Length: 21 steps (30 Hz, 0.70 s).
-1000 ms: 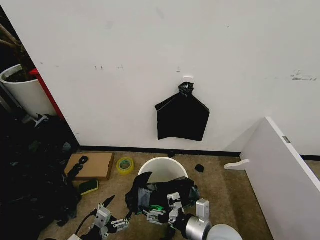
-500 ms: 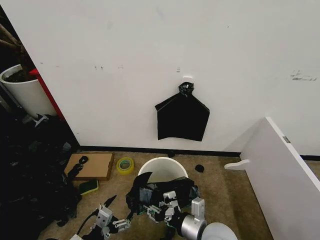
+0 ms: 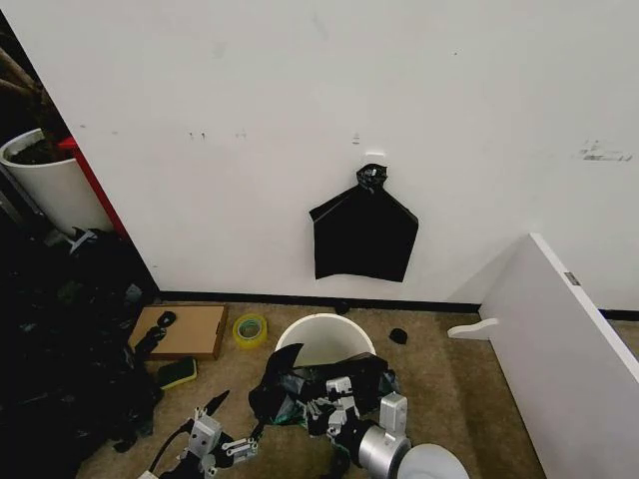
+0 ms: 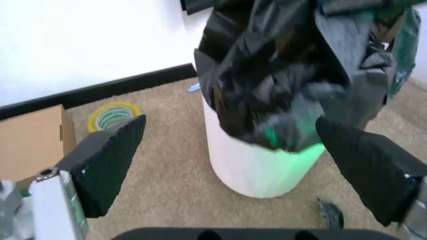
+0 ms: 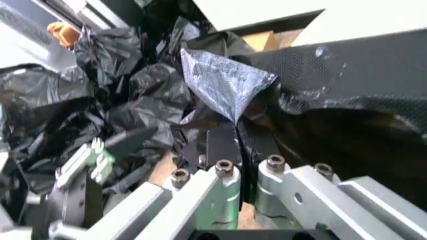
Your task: Place the garbage bag over the trash bin.
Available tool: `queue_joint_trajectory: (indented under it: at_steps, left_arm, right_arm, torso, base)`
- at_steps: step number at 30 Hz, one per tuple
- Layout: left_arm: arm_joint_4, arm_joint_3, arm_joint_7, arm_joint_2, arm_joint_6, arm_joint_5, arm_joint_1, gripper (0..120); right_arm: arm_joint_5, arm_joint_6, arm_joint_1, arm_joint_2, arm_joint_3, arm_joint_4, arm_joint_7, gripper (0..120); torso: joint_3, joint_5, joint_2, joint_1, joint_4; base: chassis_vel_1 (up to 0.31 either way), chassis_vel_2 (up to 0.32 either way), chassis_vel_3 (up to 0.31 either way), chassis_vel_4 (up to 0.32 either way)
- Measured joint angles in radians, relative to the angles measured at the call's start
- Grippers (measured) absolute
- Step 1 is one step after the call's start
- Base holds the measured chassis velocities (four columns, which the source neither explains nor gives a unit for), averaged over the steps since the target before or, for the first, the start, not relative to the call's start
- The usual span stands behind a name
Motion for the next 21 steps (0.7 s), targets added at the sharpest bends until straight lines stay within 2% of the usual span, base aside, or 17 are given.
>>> queue_joint_trajectory:
  at_steps: [7,11,21]
  left_arm:
    - [-0.005,-0.021,0.013,-0.01,-0.035,0.028,0.048,100]
    - [-0.009,-0.025,0.016,-0.018,-0.057,0.024,0.054,100]
    - [-0.011,-0.036,0.002,-0.031,-0.049,-0.001,0.041,100]
  right_arm:
    - [0.001,0.011,0.002,0.005,0.001,0.001,0.013,0]
    - [-0.042,0.012,-0.02,-0.011,0.0,0.022,-0.023,1]
    - [-0.198,0.017,-0.122,-0.072,0.051,0.075,-0.052,38]
  torso:
    - [0.0,0.0001,0.0,0.0,0.0]
    - [0.0,0.0,0.0,0.0,0.0]
    - [0.0,0.0001,0.0,0.0,-0.0001]
  base:
    - [0.0,0.0,0.0,0.0]
    - [0.0,0.0,0.0,0.0]
    - [0.0,0.0,0.0,0.0]
